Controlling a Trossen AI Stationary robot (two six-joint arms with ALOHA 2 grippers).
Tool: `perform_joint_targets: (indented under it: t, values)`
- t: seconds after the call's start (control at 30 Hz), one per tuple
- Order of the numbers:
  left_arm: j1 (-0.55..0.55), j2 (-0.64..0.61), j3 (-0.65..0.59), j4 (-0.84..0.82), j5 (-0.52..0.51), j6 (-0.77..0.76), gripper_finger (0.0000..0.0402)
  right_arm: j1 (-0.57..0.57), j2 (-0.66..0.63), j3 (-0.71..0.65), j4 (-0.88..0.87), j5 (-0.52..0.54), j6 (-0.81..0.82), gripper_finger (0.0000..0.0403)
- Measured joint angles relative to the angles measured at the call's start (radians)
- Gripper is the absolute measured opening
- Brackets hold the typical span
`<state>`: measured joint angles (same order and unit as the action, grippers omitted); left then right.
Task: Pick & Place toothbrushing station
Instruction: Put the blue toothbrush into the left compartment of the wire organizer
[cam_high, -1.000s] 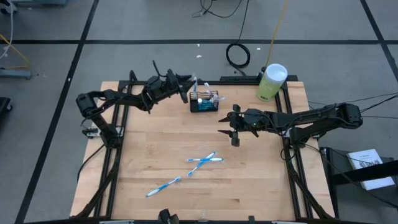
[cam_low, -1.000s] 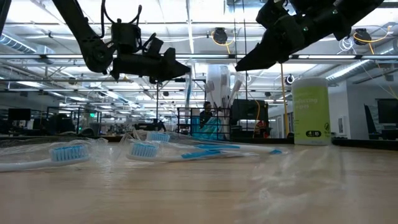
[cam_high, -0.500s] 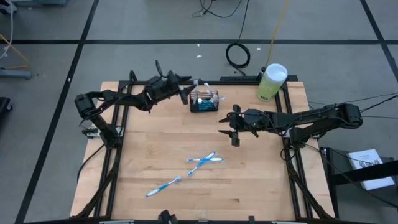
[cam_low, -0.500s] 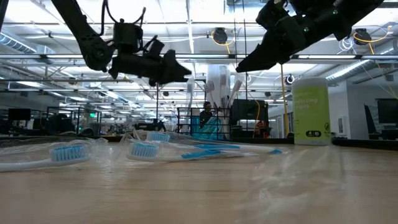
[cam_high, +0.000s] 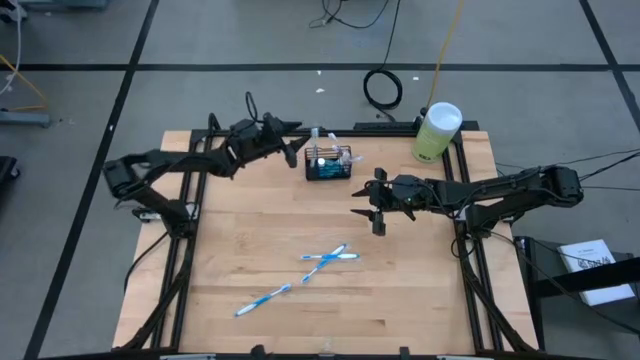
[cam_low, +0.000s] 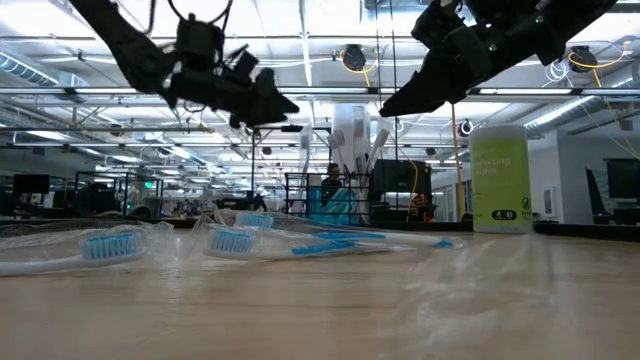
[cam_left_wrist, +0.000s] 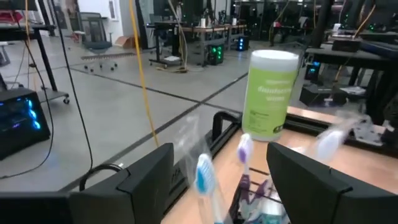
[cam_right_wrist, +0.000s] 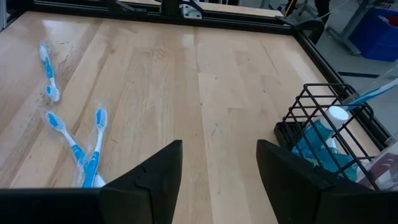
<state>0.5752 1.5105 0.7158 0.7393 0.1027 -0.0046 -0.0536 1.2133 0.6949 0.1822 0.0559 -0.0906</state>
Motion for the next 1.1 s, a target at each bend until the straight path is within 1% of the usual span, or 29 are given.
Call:
perform_joint_targets:
  t: [0.13,0.27,0.37,0.43,0.53,0.67,0.77,0.87,0.93,1.1]
  values:
    - [-0.047,-0.147,0.0,-0.191,0.0,0.025,0.0266,0.0,0.0,0.0,0.0,0.0,0.0,0.0196]
    - [-0.131,-0.294,0.0,-0.488,0.025,0.045,0.0266,0.0,0.0,0.0,0.0,0.0,0.001,0.0196]
    - [-0.217,-0.352,0.0,-0.721,0.074,-0.002,0.0266,0.0,0.0,0.0,0.0,-0.001,0.02,0.0196]
    - [-0.29,-0.362,0.0,-0.852,0.084,-0.059,0.0266,0.0,0.0,0.0,0.0,-0.003,0.026,0.0196]
    - [-0.439,-0.341,0.0,-0.962,0.073,-0.124,0.0266,0.0,0.0,0.0,0.0,-0.003,0.026,0.0196]
    - [-0.668,-0.279,0.0,-0.977,0.042,-0.207,0.0266,0.003,0.0,0.0,0.0,-0.004,0.031,0.0196]
    - [-0.803,-0.242,0.027,-0.994,-0.051,-0.354,0.0266,0.003,0.0,0.0,0.0,-0.004,0.052,0.0196]
    - [-0.892,-0.189,0.093,-1.031,-0.102,-0.448,0.0266,0.003,0.0,0.0,0.008,-0.004,0.051,0.0196]
    - [-0.938,-0.14,0.143,-1.075,-0.104,-0.481,0.0266,0.003,0.0,0.0,0.016,-0.004,0.051,0.0196]
    - [-0.992,0.012,0.28,-1.273,-0.096,-0.528,0.0266,0.003,0.0,0.0,0.023,-0.004,0.051,0.0196]
